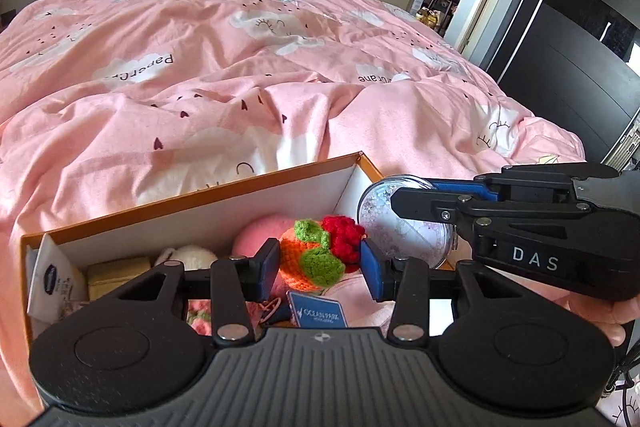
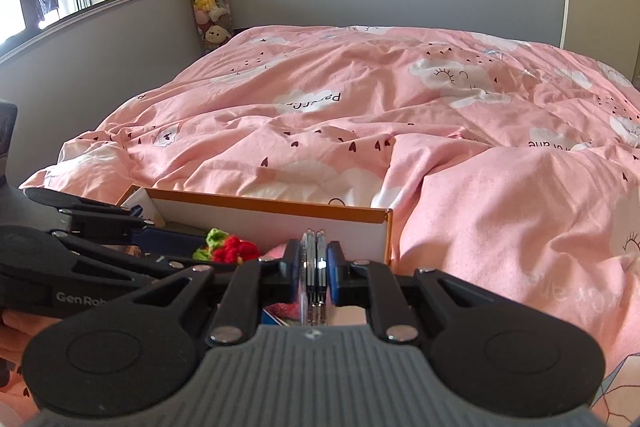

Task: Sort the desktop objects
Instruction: 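Carry the strawberry and mirror with both tools over the orange box, then release the strawberry with the left tool while the right tool lowers the mirror into the box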

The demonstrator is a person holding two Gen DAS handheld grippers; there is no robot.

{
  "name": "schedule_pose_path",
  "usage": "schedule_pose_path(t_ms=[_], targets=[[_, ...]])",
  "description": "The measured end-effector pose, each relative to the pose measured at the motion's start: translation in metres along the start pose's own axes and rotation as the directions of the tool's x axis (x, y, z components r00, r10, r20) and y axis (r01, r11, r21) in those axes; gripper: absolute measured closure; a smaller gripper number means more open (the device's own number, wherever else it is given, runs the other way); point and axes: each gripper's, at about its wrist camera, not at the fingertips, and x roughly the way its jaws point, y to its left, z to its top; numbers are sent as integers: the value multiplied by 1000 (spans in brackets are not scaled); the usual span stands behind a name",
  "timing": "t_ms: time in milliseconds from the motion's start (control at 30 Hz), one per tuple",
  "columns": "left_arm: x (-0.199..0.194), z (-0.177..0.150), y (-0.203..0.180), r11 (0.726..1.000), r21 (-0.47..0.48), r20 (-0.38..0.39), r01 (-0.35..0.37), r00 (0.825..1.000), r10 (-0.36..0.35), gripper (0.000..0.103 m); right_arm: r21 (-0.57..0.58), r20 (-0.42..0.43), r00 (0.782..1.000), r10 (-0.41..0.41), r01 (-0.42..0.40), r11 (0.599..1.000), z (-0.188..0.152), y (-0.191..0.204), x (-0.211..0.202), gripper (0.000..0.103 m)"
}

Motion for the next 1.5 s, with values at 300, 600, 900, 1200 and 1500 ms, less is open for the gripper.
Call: schedule_pose_path(t_ms=[300, 600, 900, 1200, 1500], targets=[[36, 14, 4, 998, -9, -47, 62, 997, -63, 51, 12, 6, 1000, -28, 28, 1000, 5, -14, 4, 88], [31, 9, 16, 999, -39, -49, 14, 999, -16, 44, 24, -14, 1000, -9, 10, 1000, 1, -11, 11, 88], [-33, -1, 45, 980, -21, -22, -196, 980, 196, 44, 97, -91, 964, 250, -241, 966, -9, 34, 31, 88], [-75, -23, 69, 962, -71, -6, -262, 965, 263, 44, 193, -179, 887, 426, -393, 899, -19, 79, 57, 88], [-89, -41, 81, 956, -106, -4, -275, 961, 276, 44, 306, -287, 792, 539, -457, 835, -41, 109, 85, 87]])
